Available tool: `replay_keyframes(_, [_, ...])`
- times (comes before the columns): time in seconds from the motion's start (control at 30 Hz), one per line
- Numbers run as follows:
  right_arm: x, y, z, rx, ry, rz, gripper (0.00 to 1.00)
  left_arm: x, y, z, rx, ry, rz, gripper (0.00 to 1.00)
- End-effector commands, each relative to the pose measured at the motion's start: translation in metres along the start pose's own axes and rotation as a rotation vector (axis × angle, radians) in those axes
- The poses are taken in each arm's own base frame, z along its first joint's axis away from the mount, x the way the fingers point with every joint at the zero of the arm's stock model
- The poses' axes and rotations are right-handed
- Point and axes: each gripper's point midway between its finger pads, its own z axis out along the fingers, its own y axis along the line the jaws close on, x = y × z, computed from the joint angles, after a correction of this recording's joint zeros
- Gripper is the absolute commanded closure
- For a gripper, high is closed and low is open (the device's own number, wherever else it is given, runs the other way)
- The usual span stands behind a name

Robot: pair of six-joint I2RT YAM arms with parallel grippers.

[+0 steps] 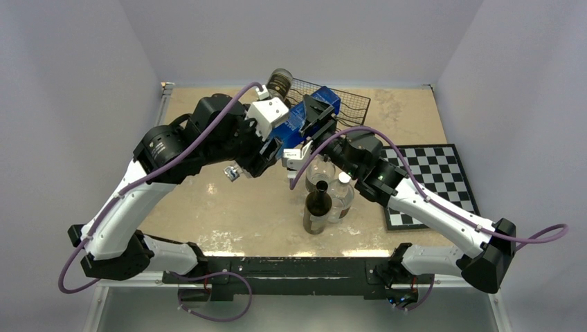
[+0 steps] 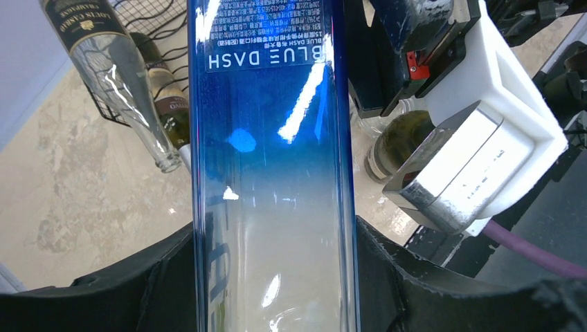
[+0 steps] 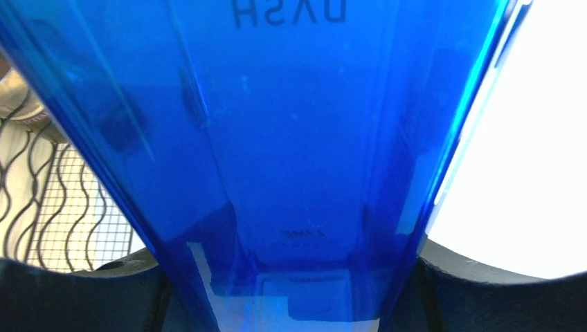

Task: Put the wine bottle on the wine rack

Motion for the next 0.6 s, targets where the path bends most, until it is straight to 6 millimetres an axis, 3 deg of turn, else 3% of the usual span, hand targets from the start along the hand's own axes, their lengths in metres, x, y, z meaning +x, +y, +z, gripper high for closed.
replay_keyframes(0.0, [0.001, -0.120, -0.035, 0.427, -0.035, 0.208, 0.44, -0.039, 0.037, -0.025, -0.207, -0.214, 0.063, 1.00])
replay_keyframes(0.17, [0.002, -0.118, -0.031, 0.426, -0.027, 0.210, 0.30, -0.054, 0.047, -0.044, -0.264, -0.320, 0.050, 1.00])
replay_keyframes(0.37, [0.002, -0.114, -0.023, 0.429, -0.019, 0.170, 0.02, -0.063, 0.057, -0.051, -0.325, -0.364, 0.027, 1.00])
replay_keyframes(0.57, [0.002, -0.110, -0.019, 0.414, -0.016, 0.163, 0.01, -0.071, 0.073, -0.056, -0.419, -0.388, -0.011, 1.00])
